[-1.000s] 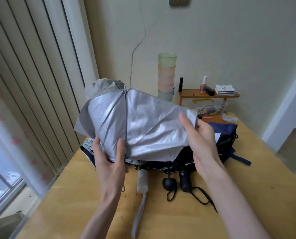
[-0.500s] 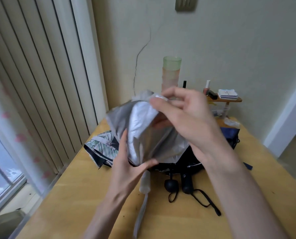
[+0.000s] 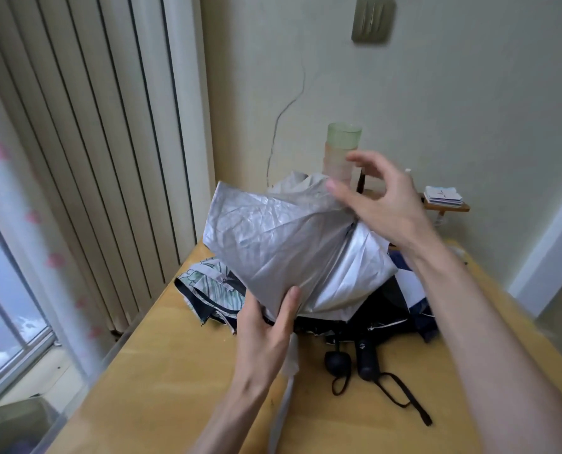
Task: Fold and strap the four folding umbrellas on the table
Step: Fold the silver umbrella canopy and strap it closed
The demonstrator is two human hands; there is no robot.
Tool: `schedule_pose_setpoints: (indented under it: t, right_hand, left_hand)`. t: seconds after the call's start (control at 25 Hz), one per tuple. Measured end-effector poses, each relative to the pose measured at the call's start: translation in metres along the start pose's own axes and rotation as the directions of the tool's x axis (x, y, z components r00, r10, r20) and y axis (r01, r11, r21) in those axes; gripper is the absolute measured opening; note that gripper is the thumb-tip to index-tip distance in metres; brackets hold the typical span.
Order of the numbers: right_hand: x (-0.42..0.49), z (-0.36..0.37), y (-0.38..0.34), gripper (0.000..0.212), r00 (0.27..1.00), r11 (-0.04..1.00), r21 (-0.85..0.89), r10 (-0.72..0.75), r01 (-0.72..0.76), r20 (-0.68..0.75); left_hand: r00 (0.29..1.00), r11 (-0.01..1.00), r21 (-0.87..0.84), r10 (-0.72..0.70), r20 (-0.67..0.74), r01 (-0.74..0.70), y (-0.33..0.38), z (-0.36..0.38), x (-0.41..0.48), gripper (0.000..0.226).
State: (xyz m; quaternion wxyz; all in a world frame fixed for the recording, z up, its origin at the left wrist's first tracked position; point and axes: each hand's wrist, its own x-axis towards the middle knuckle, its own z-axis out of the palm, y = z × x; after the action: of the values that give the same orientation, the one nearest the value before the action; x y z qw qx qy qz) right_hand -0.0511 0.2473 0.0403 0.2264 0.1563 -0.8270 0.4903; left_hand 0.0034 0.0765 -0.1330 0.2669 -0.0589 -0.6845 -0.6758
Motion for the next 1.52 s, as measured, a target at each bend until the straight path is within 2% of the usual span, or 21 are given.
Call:
schedule_pose_setpoints:
  t: [0.08,0.16,0.28,0.4,0.56,0.64,0.72,0.8,0.88,1.0,1.12,1.2,1.28,1.44,1.52]
  right_hand:
    - [-0.002,-0.005,0.012,0.081,0.966,0.990,-0.094,0.122,-0.103,0.226]
    - [-0.002,0.000,0.013,0.081,0.944,0.990,-0.087,0.132,-0.110,0.304]
    - [0.003,0.008,0.008,0.080,0.964,0.997,-0.050,0.063,-0.052,0.260]
    - [0.010,0.010,0.000,0.071,0.957,0.997,-0.054,0.066,-0.053,0.281]
    - [0.021,0.015,-0.001,0.068,0.955,0.999,0.013,0.040,-0.046,0.294]
    - [0.024,0.019,-0.002,0.059,0.958,0.999,0.039,0.018,-0.031,0.288]
    - [0.026,0.022,-0.005,0.045,0.963,0.997,0.041,-0.068,0.059,0.261]
    - [0.025,0.025,-0.006,0.039,0.963,0.989,0.075,-0.141,0.127,0.229]
    - [0.026,0.026,-0.006,0.037,0.962,0.982,0.088,-0.181,0.166,0.206]
    - [0.025,0.021,-0.009,0.029,0.952,0.975,0.088,-0.219,0.205,0.214]
    - [0.024,0.016,-0.009,0.022,0.943,0.971,0.117,-0.231,0.208,0.241]
    - [0.024,0.015,-0.008,0.023,0.936,0.967,0.116,-0.250,0.228,0.247]
    - [0.024,0.014,-0.007,0.024,0.937,0.966,0.109,-0.253,0.233,0.239]
    - [0.025,0.011,-0.006,0.027,0.947,0.965,0.075,-0.260,0.250,0.189]
    - [0.025,0.008,-0.007,0.027,0.948,0.964,0.067,-0.266,0.258,0.176]
  left_hand:
    - [1.000,1.000,-0.018,-0.017,-0.009,0.017,0.002,0.001,0.000,0.013]
    - [0.998,0.997,-0.048,-0.056,0.004,0.057,0.005,0.001,0.000,0.017]
    - [0.997,0.995,-0.075,-0.070,0.035,0.073,0.013,0.000,-0.002,0.037]
    - [0.995,0.993,-0.098,-0.059,0.079,0.066,0.020,-0.001,-0.003,0.055]
    - [0.987,0.981,-0.119,-0.142,0.074,0.150,0.028,0.000,-0.005,0.053]
    - [0.988,0.983,-0.121,-0.130,0.080,0.139,0.026,-0.002,-0.004,0.056]
    - [0.992,0.988,-0.113,-0.096,0.083,0.105,0.026,-0.003,-0.004,0.056]
    - [0.988,0.982,-0.120,-0.135,0.073,0.143,0.024,-0.005,-0.003,0.059]
    - [0.983,0.976,-0.113,-0.186,-0.002,0.185,0.016,-0.008,0.002,0.057]
    - [0.982,0.980,-0.110,-0.174,-0.068,0.166,0.014,-0.020,0.013,0.064]
    - [0.980,0.990,-0.112,-0.103,-0.170,0.085,0.019,-0.032,0.022,0.086]
    - [0.954,0.979,-0.194,-0.110,-0.280,0.056,0.016,-0.039,0.026,0.097]
    - [0.907,0.965,-0.257,-0.156,-0.391,0.055,0.010,-0.047,0.031,0.092]
    - [0.792,0.952,-0.294,-0.242,-0.560,0.083,0.004,-0.057,0.039,0.049]
    - [0.796,0.948,-0.312,-0.230,-0.560,0.055,0.004,-0.059,0.042,0.036]
